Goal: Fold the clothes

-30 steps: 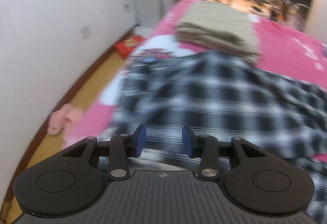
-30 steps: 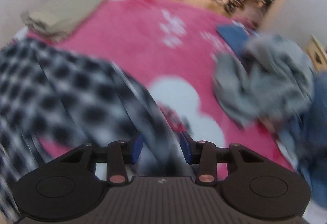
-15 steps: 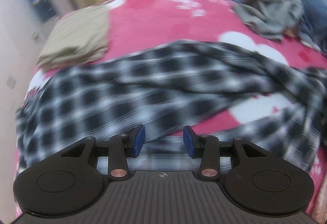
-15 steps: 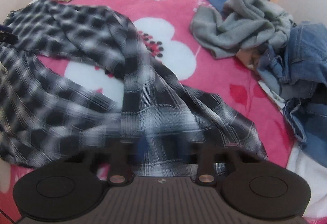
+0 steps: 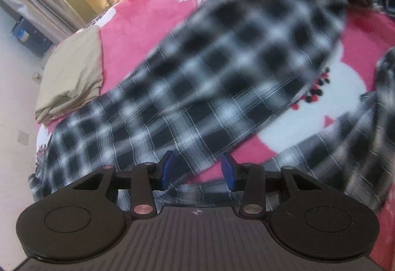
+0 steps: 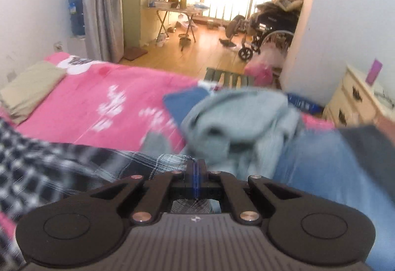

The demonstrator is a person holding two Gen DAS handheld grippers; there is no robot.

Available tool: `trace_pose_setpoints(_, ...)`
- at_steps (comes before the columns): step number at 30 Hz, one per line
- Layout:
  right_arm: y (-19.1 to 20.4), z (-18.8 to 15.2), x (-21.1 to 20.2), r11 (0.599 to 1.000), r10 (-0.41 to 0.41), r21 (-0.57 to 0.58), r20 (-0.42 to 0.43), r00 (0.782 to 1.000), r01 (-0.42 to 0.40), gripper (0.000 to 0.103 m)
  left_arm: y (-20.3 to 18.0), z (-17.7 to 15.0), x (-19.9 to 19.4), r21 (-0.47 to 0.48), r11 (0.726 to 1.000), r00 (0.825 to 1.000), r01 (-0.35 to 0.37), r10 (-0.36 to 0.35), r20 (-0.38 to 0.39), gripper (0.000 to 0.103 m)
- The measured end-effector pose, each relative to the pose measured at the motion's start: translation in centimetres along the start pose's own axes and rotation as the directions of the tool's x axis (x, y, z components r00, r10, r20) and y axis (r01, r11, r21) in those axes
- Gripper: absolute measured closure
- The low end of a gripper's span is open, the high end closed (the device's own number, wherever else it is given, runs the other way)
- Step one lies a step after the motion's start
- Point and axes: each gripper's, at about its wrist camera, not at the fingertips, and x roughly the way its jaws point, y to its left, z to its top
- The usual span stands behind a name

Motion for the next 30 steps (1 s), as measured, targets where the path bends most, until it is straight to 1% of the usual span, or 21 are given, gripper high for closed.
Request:
trace_pose_setpoints(2, -0.7, 1.9, 2.4, 1.0, 0.0, -0.015, -0.032, 0.999, -0.001, 0.103, -0.1, 0.6, 0.9, 0.009, 1.0, 1.0, -0.017, 0.017, -0.006, 0.062)
trace_pose_setpoints(4, -1.4, 3.0, 4.8, 1.0, -0.006, -0.024, -0.064, 0.998, 0.005, 0.103, -0.1, 0.9, 1.8, 0.007, 1.0, 0.999, -0.028, 0.029, -0.014, 0.062)
trace_pose_setpoints(8, -2.4, 3.7, 9.3, 1.0, -0.013, 0.0, -0.153, 0.988, 0.013, 0.103, -0.2, 1.4, 3.4, -0.006, 1.0, 0.998, -0.024, 0.024, -0.05, 0.062)
trace_pose_setpoints(9, -2.8, 3.6, 10.1, 1.0, -0.011, 0.025, -0.176, 0.984, 0.015, 0.103, -0.3, 1.4, 3.8, -0.005, 1.0, 0.998, -0.02, 0.02, -0.062, 0.062)
trace_pose_setpoints(10, -3.3, 3.4, 10.7, 0.998, -0.007, 0.054, -0.197, 0.98, 0.018, 0.093, -0.3, 1.4, 4.2, -0.004, 1.0, 0.997, -0.016, 0.016, -0.074, 0.062)
trace_pose_setpoints(11, -4.1, 3.4, 10.8, 0.994, 0.008, 0.108, -0.195, 0.981, 0.013, 0.089, -0.4, 1.4, 4.4, 0.005, 1.0, 0.997, -0.008, 0.009, -0.08, 0.062)
trace_pose_setpoints(12, -5.0, 3.4, 10.7, 0.986, 0.026, 0.168, -0.185, 0.982, 0.006, 0.073, -0.4, 1.3, 4.6, 0.014, 1.0, 0.996, 0.0, 0.002, -0.087, 0.062)
trace_pose_setpoints(13, -6.1, 3.5, 10.1, 0.972, 0.013, 0.233, -0.155, 0.988, 0.024, 0.057, -0.5, 1.1, 4.8, 0.025, 1.0, 0.996, 0.009, -0.007, -0.092, 0.062)
trace_pose_setpoints(14, -7.2, 3.5, 9.4, 0.953, -0.01, 0.3, -0.121, 0.993, 0.047, 0.052, -0.6, 1.0, 4.9, 0.039, 0.999, 0.995, 0.017, -0.014, -0.095, 0.062)
trace_pose_setpoints(15, -8.6, 3.5, 8.5, 0.929, -0.02, 0.368, -0.072, 0.997, 0.045, 0.051, -0.6, 0.8, 5.0, 0.053, 0.998, 0.995, 0.02, -0.015, -0.097, 0.062)
trace_pose_setpoints(16, -10.1, 3.5, 7.4, 0.9, -0.028, 0.434, -0.019, 0.999, 0.034, 0.051, -0.6, 0.7, 5.0, 0.061, 0.998, 0.996, 0.019, -0.014, -0.093, 0.062)
trace_pose_setpoints(18, -12.5, 3.3, 5.0, 0.838, -0.048, 0.545, 0.05, 0.998, 0.013, 0.051, -0.5, 0.4, 4.9, 0.078, 0.997, 0.996, 0.018, -0.011, -0.086, 0.062)
trace_pose_setpoints(19, -12.5, 2.8, 3.6, 0.84, -0.037, 0.543, 0.075, 0.997, -0.01, 0.05, -0.4, 0.3, 4.7, 0.079, 0.997, 0.997, 0.024, -0.018, -0.075, 0.062)
trace_pose_setpoints(23, -11.4, 0.4, -2.1, 0.876, 0.037, 0.469, 0.164, 0.986, -0.111, 0.05, -0.5, 0.1, 3.8, 0.101, 0.994, 0.999, 0.049, -0.048, -0.015, 0.062)
trace_pose_setpoints(25, -7.7, -1.6, -3.0, 0.954, 0.059, 0.286, 0.118, 0.991, -0.091, 0.051, -1.0, 0.2, 3.5, 0.109, 0.992, 0.998, 0.058, -0.059, 0.007, 0.062)
trace_pose_setpoints(26, -5.6, -2.6, -3.3, 0.98, 0.065, 0.18, 0.089, 0.994, -0.08, 0.051, -1.3, 0.2, 3.4, 0.112, 0.992, 0.998, 0.062, -0.064, 0.018, 0.062)
trace_pose_setpoints(27, -3.0, -4.0, -3.2, 0.997, 0.058, 0.039, 0.064, 0.996, -0.06, 0.052, -1.6, 0.3, 3.3, 0.116, 0.991, 0.997, 0.066, -0.07, 0.028, 0.062)
trace_pose_setpoints(28, -0.2, -5.4, -2.9, 0.993, 0.045, -0.111, 0.042, 0.998, -0.04, 0.053, -1.7, 0.5, 3.4, 0.112, 0.991, 0.997, 0.071, -0.075, 0.029, 0.062)
trace_pose_setpoints(29, 2.4, -6.5, -2.4, 0.972, 0.03, -0.236, 0.032, 0.999, -0.021, 0.054, -1.8, 0.7, 3.6, 0.108, 0.991, 0.996, 0.076, -0.079, 0.029, 0.062)
trace_pose_setpoints(30, 5.1, -7.8, -1.7, 0.929, 0.003, -0.37, 0.033, 0.999, 0.01, 0.056, -2.5, 0.9, 3.4, 0.107, 0.991, 0.997, 0.075, -0.078, 0.027, 0.062)
